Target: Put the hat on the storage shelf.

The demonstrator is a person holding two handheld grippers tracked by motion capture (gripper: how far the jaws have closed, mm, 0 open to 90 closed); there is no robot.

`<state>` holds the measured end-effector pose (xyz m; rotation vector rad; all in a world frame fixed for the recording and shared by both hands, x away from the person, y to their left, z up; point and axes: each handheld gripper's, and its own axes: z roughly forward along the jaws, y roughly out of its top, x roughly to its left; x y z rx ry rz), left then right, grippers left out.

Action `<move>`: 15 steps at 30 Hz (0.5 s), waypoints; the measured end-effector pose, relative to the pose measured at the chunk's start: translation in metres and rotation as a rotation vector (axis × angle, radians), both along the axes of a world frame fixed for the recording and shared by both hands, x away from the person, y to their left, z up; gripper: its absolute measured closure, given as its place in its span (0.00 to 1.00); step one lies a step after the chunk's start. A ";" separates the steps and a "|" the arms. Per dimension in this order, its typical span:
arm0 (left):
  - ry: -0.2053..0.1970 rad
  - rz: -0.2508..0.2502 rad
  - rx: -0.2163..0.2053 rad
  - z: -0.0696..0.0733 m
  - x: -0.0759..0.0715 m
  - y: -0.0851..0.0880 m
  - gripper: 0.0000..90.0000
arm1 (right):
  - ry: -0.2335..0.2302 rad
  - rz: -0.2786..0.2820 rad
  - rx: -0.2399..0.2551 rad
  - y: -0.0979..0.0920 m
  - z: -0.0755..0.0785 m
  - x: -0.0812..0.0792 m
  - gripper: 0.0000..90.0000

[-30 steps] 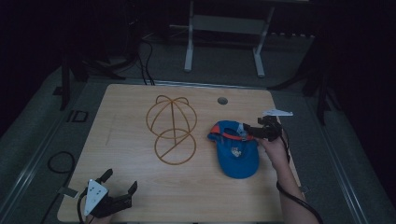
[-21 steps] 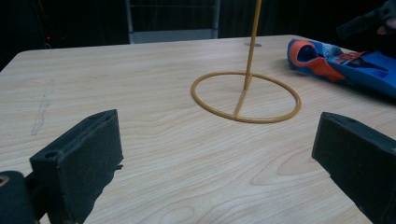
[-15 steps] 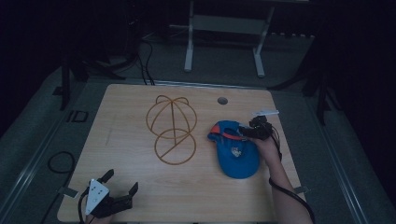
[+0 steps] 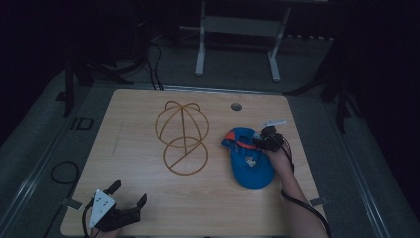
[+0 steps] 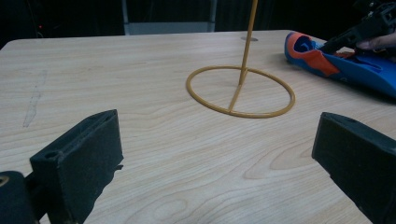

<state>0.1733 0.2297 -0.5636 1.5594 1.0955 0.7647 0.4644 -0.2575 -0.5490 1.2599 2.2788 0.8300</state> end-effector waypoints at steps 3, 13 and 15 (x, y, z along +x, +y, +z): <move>0.000 0.002 -0.001 0.000 0.001 0.000 0.02 | -0.011 0.003 -0.022 0.001 -0.001 0.000 0.69; 0.001 0.010 -0.007 0.000 0.000 0.002 0.02 | -0.011 0.031 -0.063 0.010 0.002 -0.003 0.97; 0.007 0.015 -0.002 0.001 0.000 0.002 0.02 | -0.025 0.017 -0.034 0.008 0.007 -0.004 0.98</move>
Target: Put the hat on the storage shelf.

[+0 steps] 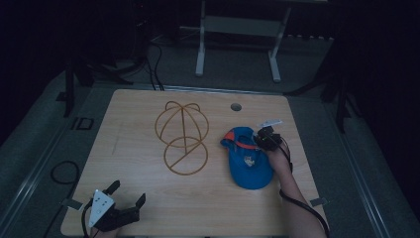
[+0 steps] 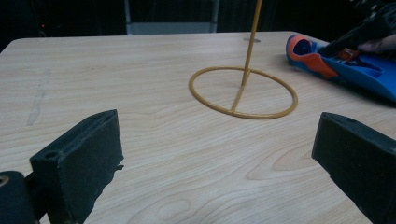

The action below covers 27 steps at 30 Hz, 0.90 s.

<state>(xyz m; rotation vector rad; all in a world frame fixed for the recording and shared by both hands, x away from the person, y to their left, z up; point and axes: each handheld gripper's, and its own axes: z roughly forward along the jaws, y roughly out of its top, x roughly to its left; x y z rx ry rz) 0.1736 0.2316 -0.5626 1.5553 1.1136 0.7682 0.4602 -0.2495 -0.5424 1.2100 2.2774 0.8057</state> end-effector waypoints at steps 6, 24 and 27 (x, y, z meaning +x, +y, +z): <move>-0.007 0.002 -0.027 0.001 -0.001 0.001 0.05 | -0.033 -0.002 0.071 -0.006 0.022 -0.009 0.98; -0.025 -0.002 -0.010 0.004 -0.002 -0.006 0.05 | -0.168 0.056 0.225 -0.015 0.088 -0.049 0.98; -0.033 -0.005 -0.024 0.007 -0.003 -0.009 0.05 | -0.190 0.070 0.251 -0.018 0.102 -0.057 0.98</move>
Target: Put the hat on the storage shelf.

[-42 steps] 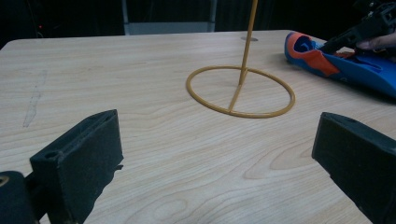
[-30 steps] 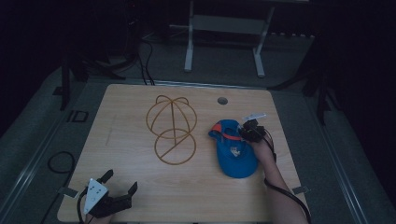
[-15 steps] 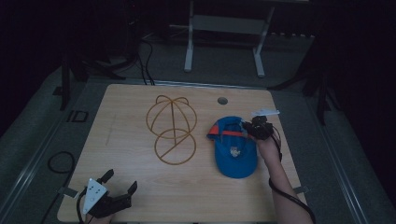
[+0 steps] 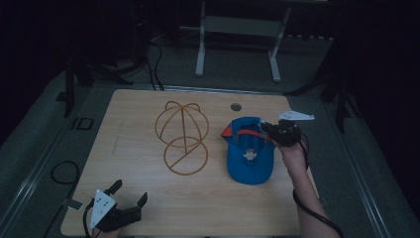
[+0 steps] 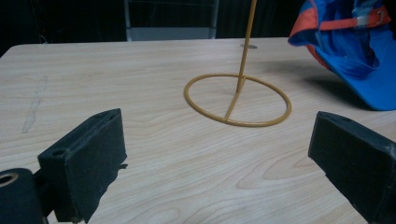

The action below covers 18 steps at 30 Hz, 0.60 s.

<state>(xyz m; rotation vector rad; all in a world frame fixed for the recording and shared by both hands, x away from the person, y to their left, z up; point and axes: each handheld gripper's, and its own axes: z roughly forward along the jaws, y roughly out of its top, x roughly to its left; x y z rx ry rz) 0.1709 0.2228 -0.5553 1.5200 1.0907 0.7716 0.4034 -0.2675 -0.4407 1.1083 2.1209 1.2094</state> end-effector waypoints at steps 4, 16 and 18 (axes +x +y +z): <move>0.012 -0.013 0.001 0.005 0.001 -0.004 0.05 | -0.043 0.005 0.002 -0.003 0.020 -0.010 0.98; 0.043 -0.043 -0.031 0.032 0.006 -0.007 0.06 | -0.129 0.025 0.025 -0.016 0.058 -0.036 0.98; 0.039 -0.055 -0.007 0.038 0.007 -0.010 0.06 | -0.130 0.026 0.028 -0.018 0.061 -0.040 0.98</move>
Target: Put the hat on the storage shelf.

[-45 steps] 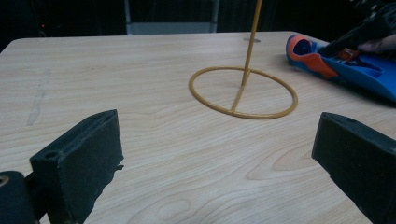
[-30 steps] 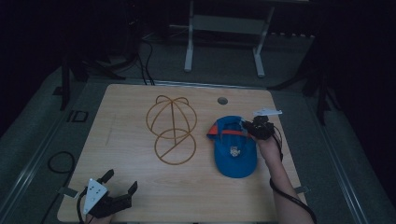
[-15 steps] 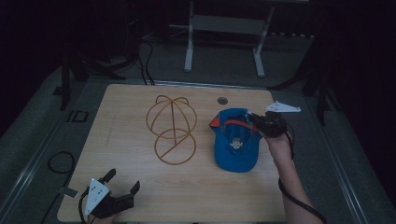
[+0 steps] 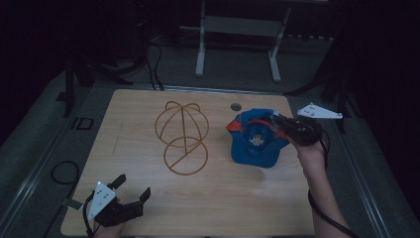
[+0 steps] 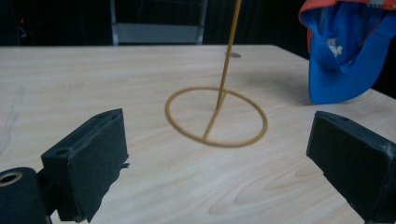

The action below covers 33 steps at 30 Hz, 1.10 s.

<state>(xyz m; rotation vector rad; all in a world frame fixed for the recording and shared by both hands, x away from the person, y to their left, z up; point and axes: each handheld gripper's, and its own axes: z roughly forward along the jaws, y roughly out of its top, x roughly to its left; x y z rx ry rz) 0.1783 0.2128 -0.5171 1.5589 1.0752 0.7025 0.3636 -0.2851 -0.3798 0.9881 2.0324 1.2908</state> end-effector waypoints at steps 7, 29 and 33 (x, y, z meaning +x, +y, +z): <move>0.007 -0.071 0.003 0.023 0.007 -0.018 0.06 | -0.016 0.017 0.003 -0.002 0.009 -0.016 0.98; -0.052 -0.280 0.042 0.106 0.048 -0.088 0.09 | -0.080 0.082 0.025 0.007 0.033 -0.053 0.98; -0.054 -0.309 0.047 0.115 0.058 -0.101 0.11 | -0.093 0.108 0.016 0.014 0.036 -0.061 0.98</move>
